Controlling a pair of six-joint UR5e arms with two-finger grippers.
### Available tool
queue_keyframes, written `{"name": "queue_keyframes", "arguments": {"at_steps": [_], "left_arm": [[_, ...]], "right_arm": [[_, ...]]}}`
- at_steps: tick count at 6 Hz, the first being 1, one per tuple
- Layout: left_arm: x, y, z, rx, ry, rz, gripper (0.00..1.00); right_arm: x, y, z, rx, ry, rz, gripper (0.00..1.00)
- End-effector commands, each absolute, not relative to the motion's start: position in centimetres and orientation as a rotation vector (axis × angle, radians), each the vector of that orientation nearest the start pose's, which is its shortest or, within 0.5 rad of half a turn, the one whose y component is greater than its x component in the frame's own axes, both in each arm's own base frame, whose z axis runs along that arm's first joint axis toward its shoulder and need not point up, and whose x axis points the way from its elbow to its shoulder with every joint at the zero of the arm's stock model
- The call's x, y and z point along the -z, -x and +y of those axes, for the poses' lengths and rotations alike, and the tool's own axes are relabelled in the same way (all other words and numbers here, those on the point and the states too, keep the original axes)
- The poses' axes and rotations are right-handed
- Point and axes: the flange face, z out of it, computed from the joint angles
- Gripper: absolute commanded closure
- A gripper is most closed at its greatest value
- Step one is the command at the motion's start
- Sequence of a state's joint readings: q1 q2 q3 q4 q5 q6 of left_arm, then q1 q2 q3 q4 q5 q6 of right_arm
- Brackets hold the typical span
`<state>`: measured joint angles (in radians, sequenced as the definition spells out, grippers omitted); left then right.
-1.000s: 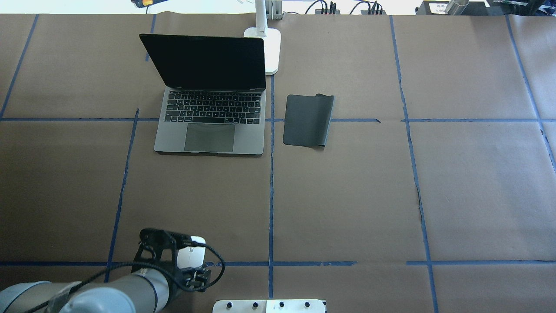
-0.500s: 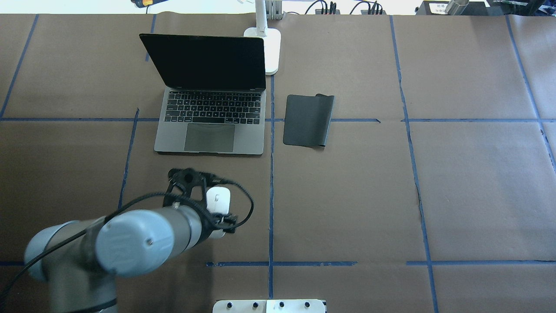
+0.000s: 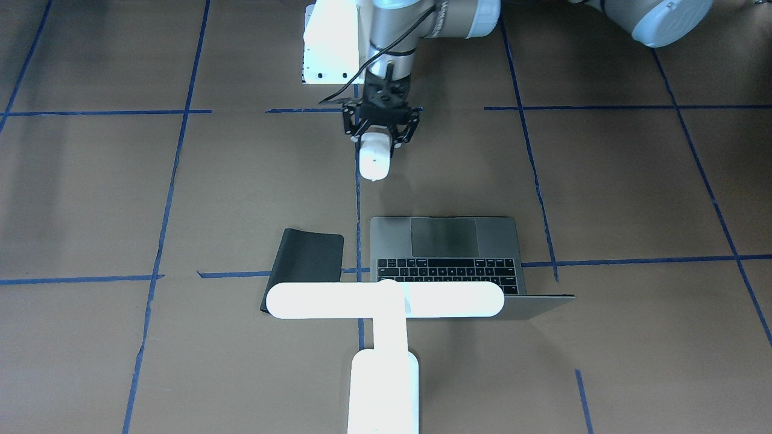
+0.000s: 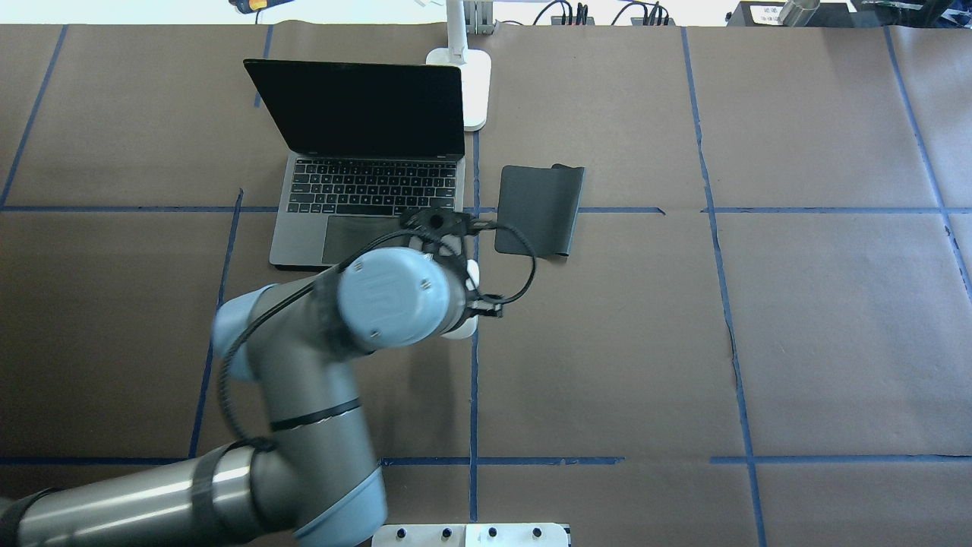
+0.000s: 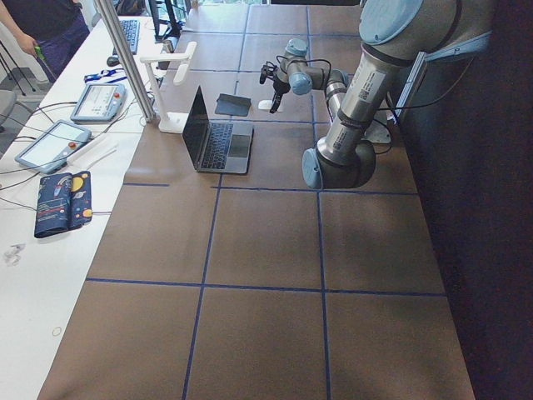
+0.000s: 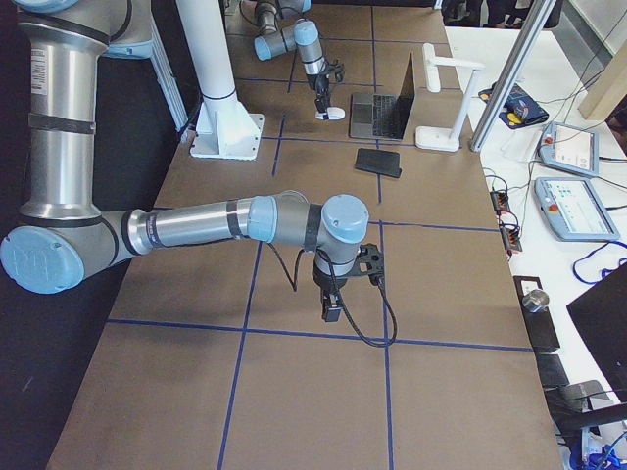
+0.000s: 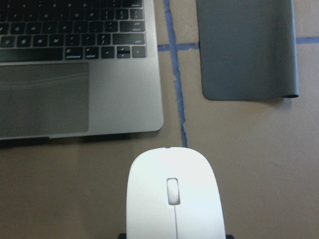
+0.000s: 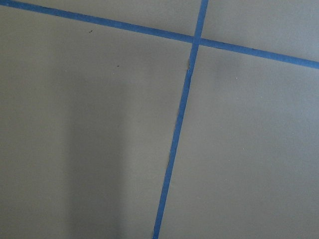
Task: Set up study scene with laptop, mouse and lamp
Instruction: 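Carry the white mouse with the left gripper onto the black mouse pad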
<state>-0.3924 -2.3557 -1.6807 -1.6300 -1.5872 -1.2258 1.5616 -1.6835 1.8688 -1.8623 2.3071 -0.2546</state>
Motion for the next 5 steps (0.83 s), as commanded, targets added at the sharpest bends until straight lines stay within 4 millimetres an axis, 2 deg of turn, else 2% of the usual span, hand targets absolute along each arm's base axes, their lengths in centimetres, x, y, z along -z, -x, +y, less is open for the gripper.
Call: {"name": "queue_keyframes", "arguments": {"at_steps": [1, 2, 3, 5], "left_arm": [[-6.8, -64.8, -45.0, 0.057, -0.304, 0.893, 0.99], [-6.2, -68.1, -48.6, 0.031, -0.311, 0.912, 0.99], [-4.5, -70.1, -50.9, 0.025, -0.292, 0.889, 0.99], [-6.6, -70.9, -54.9, 0.032, -0.278, 0.867, 0.99]], "right_arm": [[-59.7, -6.2, -42.9, 0.211, 0.013, -0.744, 0.0], [-59.7, -6.2, -42.9, 0.208, 0.015, -0.744, 0.0], [-59.6, -6.2, -42.9, 0.207, 0.014, -0.744, 0.0], [-59.7, -6.2, -42.9, 0.206, 0.015, -0.744, 0.0]]}}
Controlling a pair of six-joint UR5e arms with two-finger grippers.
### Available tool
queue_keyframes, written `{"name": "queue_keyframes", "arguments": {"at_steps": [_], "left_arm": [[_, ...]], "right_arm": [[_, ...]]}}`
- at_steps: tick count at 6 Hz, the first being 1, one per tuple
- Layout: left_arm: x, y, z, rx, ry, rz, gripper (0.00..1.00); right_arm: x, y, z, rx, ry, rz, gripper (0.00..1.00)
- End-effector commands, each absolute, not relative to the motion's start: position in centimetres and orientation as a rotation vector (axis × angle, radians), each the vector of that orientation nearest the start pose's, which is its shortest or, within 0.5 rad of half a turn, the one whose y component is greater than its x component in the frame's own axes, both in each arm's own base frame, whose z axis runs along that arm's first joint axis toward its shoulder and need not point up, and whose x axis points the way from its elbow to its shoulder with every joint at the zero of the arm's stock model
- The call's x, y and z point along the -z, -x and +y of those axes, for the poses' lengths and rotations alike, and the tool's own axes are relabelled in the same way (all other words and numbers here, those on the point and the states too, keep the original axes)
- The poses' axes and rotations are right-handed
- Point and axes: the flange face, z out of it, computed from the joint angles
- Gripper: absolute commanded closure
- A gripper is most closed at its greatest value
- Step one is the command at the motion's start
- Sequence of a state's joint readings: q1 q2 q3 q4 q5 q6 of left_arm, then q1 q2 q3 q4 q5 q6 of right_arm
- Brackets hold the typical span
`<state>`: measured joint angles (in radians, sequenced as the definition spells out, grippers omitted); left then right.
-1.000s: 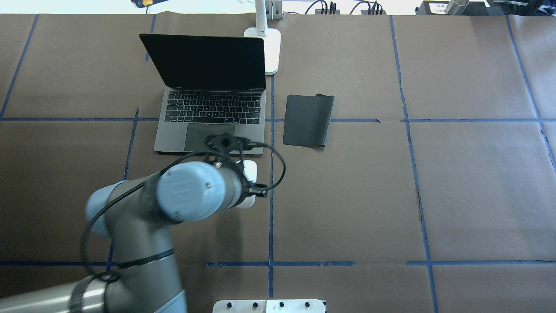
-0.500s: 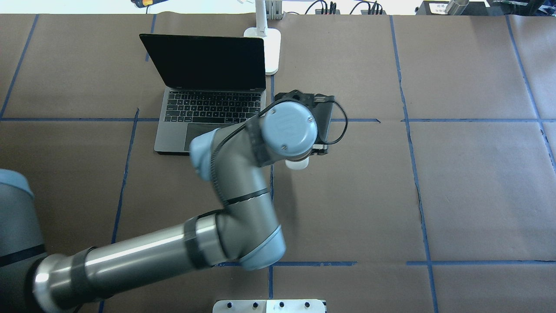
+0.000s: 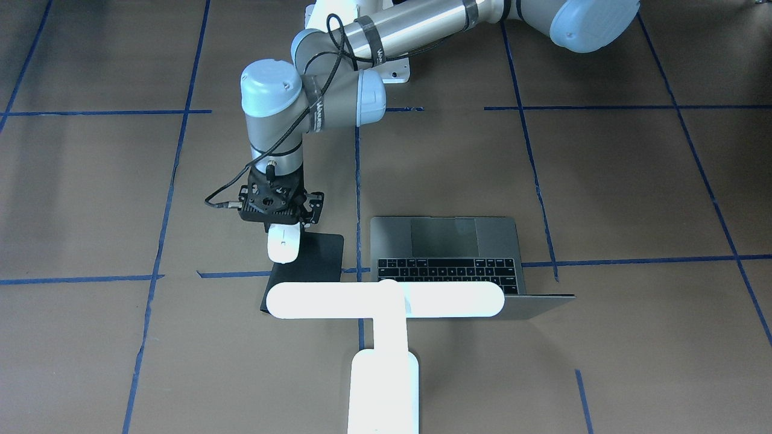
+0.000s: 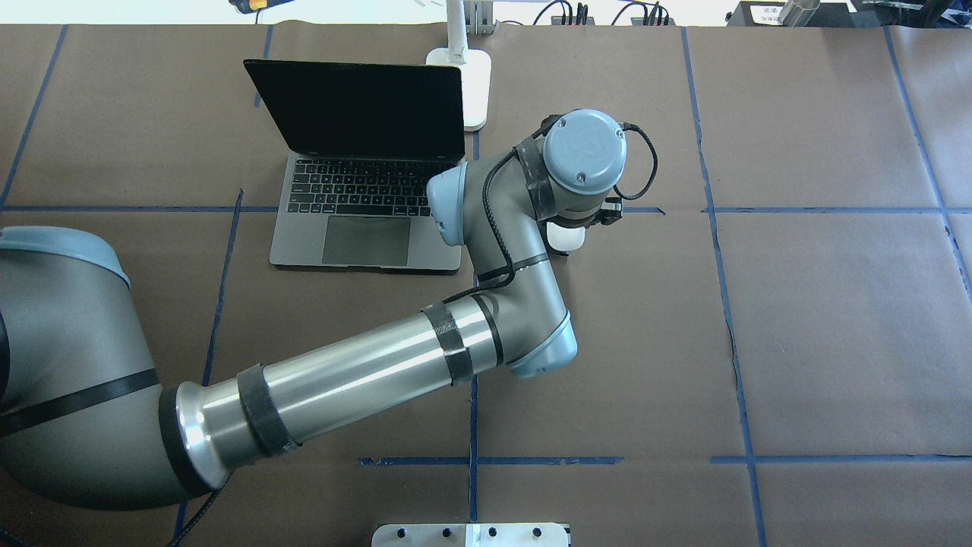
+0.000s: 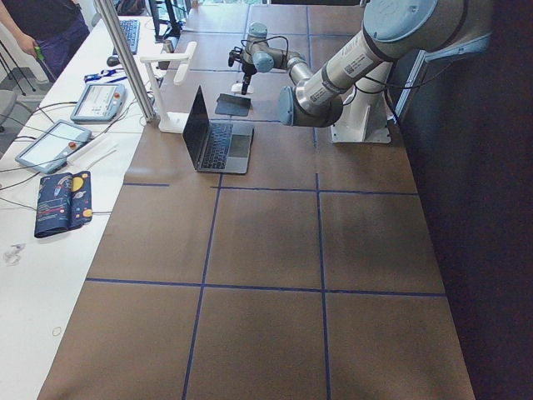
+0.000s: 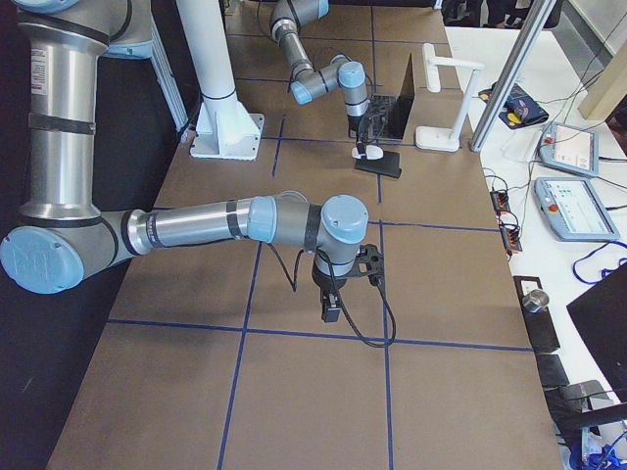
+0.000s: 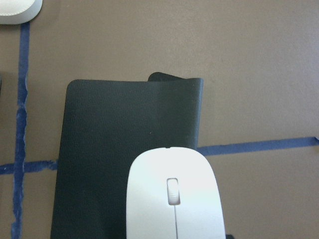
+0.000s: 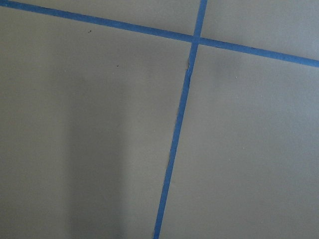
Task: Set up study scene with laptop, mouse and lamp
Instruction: 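Carry the white mouse with the left gripper onto the black mouse pad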
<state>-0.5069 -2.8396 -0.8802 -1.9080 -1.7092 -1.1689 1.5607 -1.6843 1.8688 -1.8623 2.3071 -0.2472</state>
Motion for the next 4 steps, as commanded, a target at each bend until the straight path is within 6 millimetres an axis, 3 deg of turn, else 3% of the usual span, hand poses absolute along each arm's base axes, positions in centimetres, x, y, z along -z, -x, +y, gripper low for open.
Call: {"name": "queue_keyframes", "arguments": {"at_steps": [1, 2, 3, 4], "left_arm": [[-7.56, -72.0, -55.74, 0.031, -0.278, 0.862, 0.99], [-7.92, -72.65, -56.12, 0.033, -0.272, 0.853, 0.97], [-8.33, -72.89, -56.21, 0.031, -0.263, 0.844, 0.87], [-8.33, -73.0, -56.06, 0.01, -0.252, 0.848, 0.2]], "right_arm": [[-59.63, -6.25, -42.93, 0.205, 0.013, -0.744, 0.0], [-59.63, -6.18, -42.94, 0.207, 0.014, -0.744, 0.0], [-59.7, -6.18, -42.93, 0.206, 0.015, -0.744, 0.0], [-59.63, -6.18, -42.94, 0.207, 0.014, -0.744, 0.0]]}}
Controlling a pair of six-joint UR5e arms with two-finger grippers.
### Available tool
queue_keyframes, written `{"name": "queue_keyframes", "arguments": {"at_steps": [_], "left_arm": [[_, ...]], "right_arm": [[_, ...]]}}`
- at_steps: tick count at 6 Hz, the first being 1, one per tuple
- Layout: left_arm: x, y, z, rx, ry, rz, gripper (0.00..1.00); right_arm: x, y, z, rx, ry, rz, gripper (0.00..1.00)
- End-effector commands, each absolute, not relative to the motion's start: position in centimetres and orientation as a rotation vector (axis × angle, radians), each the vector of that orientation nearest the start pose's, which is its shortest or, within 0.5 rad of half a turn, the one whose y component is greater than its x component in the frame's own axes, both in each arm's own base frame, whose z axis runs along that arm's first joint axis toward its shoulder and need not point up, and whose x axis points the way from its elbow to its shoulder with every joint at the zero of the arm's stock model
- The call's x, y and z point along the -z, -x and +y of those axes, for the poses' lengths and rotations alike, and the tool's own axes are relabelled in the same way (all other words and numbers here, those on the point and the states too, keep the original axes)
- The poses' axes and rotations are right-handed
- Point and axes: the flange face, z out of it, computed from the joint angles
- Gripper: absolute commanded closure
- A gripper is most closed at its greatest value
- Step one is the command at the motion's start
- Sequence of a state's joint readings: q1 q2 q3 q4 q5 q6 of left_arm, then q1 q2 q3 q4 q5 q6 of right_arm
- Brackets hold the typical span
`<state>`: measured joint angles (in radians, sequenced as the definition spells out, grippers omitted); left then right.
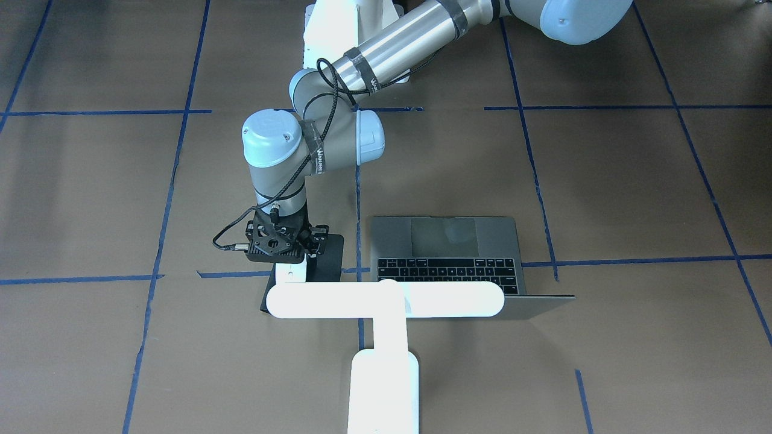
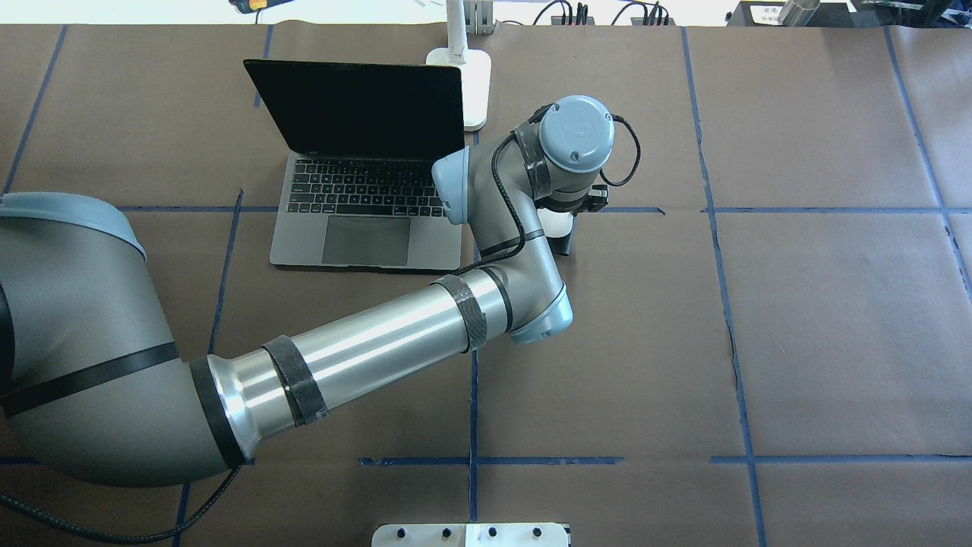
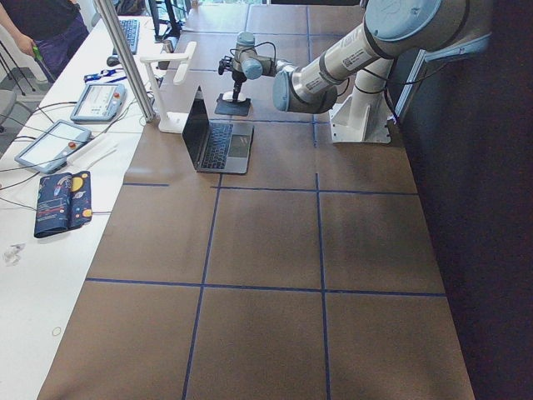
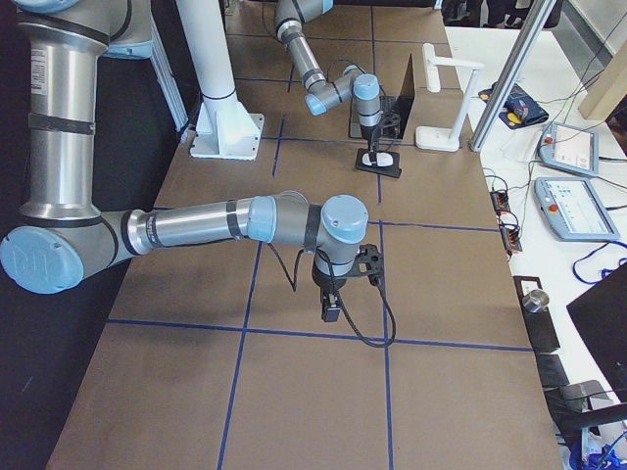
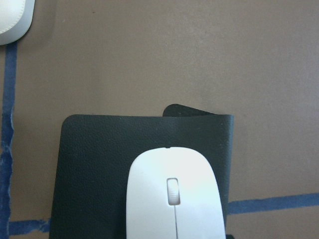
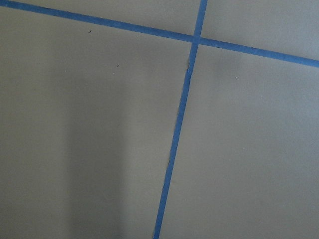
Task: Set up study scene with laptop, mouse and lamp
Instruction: 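Carry the white mouse with the left gripper onto the black mouse pad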
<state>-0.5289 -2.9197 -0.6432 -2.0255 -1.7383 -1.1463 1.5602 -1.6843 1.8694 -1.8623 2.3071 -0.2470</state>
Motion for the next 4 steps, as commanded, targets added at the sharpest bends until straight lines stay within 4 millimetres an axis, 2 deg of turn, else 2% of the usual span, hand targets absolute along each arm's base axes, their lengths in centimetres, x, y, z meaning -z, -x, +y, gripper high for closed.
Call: {"name": "queue_keyframes", "arguments": {"at_steps": [1, 2, 4], "left_arm": [[-8.3, -73.0, -55.9, -0.019, -0.253, 0.85, 0.0], [-8.0, -72.9, -56.1, -0.023, -0.25, 0.857, 0.0], [-6.9, -70.4, -58.2, -0.055, -0.211, 0.902, 0.0]], "right_arm": [[-59.6, -6.2, -42.9, 0.207, 0.014, -0.744, 0.0], [-59.6, -6.2, -42.9, 0.208, 0.013, -0.744, 0.0], [-59.6, -6.2, -43.0, 0.209, 0.01, -0.743, 0.0]]}}
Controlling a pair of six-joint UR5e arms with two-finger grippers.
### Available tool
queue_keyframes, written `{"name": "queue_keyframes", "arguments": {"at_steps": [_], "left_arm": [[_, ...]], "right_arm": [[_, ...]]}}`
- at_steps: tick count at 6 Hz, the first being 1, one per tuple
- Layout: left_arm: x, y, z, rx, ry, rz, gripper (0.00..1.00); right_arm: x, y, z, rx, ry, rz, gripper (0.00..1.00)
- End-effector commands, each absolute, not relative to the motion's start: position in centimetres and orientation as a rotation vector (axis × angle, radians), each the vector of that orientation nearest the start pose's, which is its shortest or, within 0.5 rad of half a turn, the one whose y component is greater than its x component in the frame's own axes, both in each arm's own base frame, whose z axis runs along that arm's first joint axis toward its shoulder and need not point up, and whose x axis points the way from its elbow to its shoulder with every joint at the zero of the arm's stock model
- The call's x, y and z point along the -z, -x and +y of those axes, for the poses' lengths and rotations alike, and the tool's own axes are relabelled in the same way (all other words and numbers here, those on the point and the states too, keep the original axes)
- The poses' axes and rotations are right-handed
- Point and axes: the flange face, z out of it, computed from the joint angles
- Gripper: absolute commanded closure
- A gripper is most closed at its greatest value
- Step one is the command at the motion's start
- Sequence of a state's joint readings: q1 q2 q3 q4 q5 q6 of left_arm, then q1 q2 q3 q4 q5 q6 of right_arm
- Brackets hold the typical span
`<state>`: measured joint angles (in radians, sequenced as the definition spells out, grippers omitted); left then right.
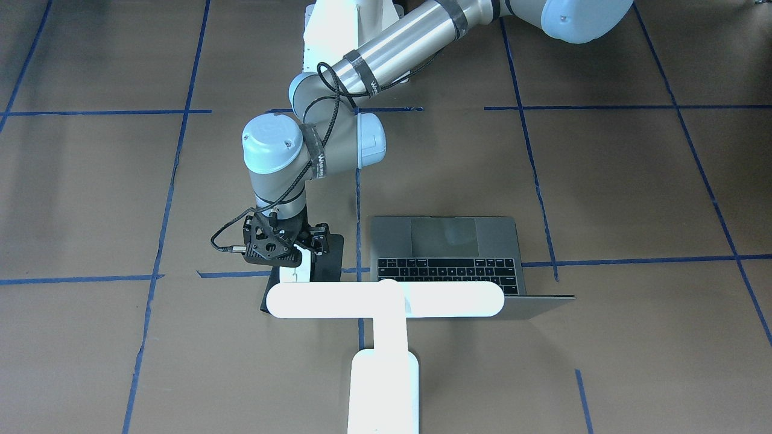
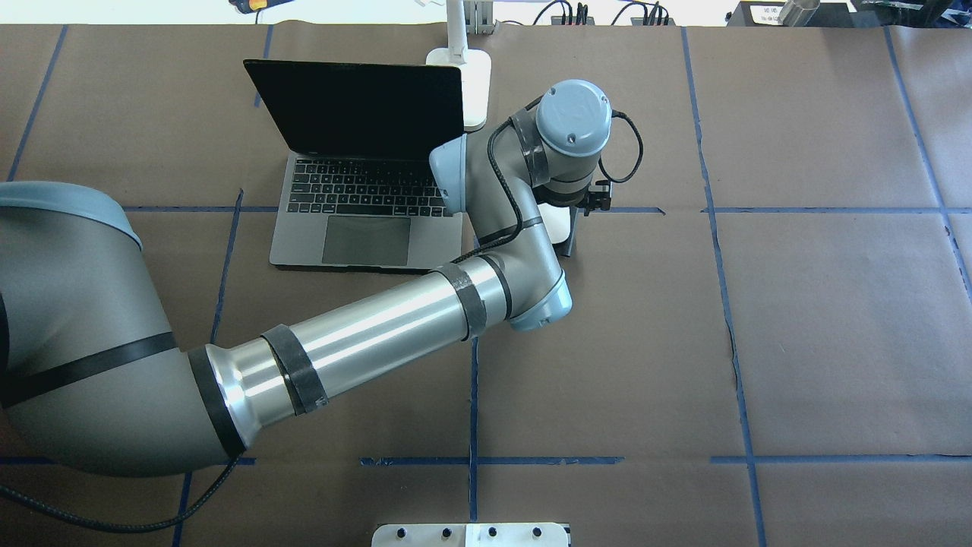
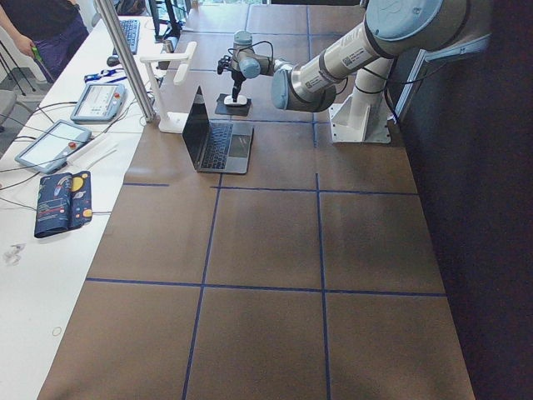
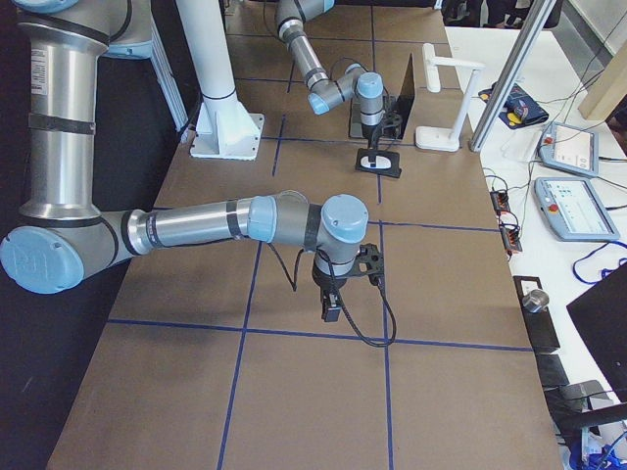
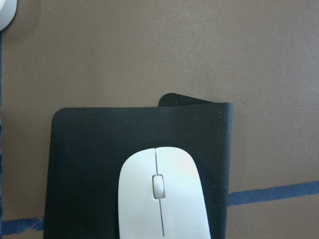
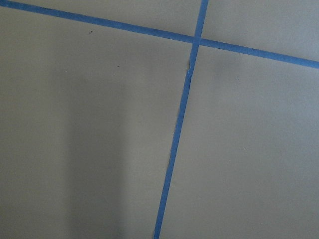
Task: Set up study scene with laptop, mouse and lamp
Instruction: 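Carry the white mouse with the left gripper onto the black mouse pad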
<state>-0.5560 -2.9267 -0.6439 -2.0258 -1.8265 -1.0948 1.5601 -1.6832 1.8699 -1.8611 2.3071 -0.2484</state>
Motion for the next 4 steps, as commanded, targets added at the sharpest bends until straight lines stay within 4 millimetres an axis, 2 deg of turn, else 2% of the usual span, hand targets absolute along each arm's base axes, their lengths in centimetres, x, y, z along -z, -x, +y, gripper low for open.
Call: {"name": "queue_keyframes", "arguments": {"at_steps": [1, 2, 3, 4], "left_arm": [[-7.2, -69.5, -58.9, -0.06, -0.178, 0.912, 0.0], [-7.8, -67.7, -59.5, -0.069, -0.143, 0.949, 0.0], [-9.3, -64.6, -58.8, -0.065, -0.127, 0.95, 0.0], [-11.3, -60.6, -55.8, -0.086, -0.118, 0.939, 0.0]], "right_arm": [[-59.6, -6.2, -42.9, 0.213, 0.01, -0.742, 0.0], [-59.8, -6.2, -42.7, 0.214, 0.005, -0.74, 0.0], [-60.2, -6.2, -42.3, 0.211, 0.014, -0.739, 0.0], [-60.4, -6.3, -41.9, 0.211, 0.007, -0.74, 0.0]]}}
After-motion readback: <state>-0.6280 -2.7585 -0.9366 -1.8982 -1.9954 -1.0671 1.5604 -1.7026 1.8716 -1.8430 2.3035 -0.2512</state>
